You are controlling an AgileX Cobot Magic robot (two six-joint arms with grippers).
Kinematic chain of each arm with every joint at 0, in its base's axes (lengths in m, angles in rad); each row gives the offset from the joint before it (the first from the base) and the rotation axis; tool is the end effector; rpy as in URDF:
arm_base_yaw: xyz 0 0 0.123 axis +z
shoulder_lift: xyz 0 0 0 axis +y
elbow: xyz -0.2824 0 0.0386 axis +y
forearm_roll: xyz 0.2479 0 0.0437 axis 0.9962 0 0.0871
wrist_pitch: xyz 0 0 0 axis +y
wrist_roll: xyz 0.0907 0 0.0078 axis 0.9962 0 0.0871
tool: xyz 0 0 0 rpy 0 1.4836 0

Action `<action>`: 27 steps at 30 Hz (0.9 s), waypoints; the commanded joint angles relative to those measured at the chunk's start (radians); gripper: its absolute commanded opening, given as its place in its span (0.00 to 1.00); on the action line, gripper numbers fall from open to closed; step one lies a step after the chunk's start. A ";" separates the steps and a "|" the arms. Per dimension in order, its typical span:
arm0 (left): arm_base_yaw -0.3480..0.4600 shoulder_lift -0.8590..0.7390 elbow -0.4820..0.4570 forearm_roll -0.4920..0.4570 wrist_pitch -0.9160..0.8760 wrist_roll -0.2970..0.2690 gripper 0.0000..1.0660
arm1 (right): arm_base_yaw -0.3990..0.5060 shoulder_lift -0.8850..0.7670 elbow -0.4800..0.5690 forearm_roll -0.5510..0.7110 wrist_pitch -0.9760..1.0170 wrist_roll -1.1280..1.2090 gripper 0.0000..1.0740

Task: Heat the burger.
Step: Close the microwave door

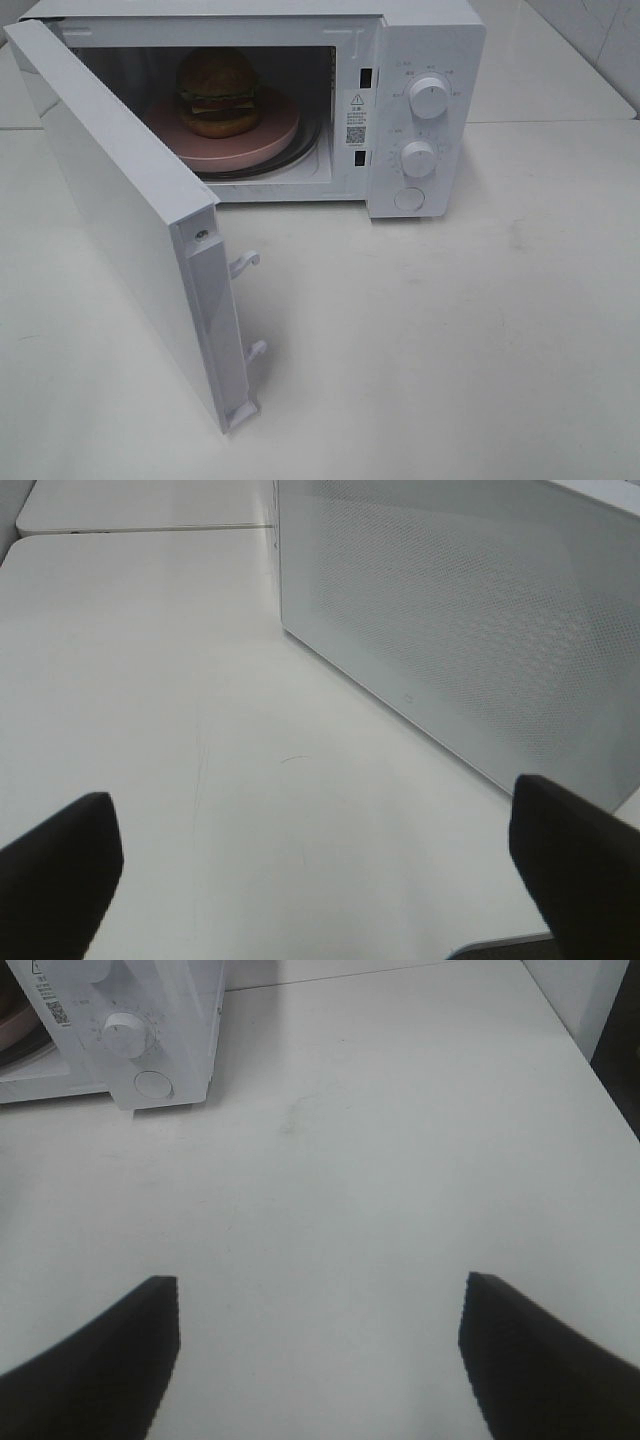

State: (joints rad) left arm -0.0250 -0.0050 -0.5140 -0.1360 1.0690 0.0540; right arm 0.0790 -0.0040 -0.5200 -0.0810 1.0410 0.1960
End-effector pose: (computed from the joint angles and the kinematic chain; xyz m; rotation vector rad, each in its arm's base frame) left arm -0.0083 -0.0106 0.2809 0.0886 2.0272 -0.1441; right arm -0.0067 -0.0069 0.2845 0.1208 1.9953 0.0806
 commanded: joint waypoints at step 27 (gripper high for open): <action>0.004 0.279 -0.048 -0.009 -0.243 -0.004 0.22 | -0.008 -0.026 0.002 -0.002 -0.008 -0.010 0.71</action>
State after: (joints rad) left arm -0.0250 0.2470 -0.5570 -0.1400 0.8650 0.0540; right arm 0.0790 -0.0040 -0.5200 -0.0810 1.0410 0.1960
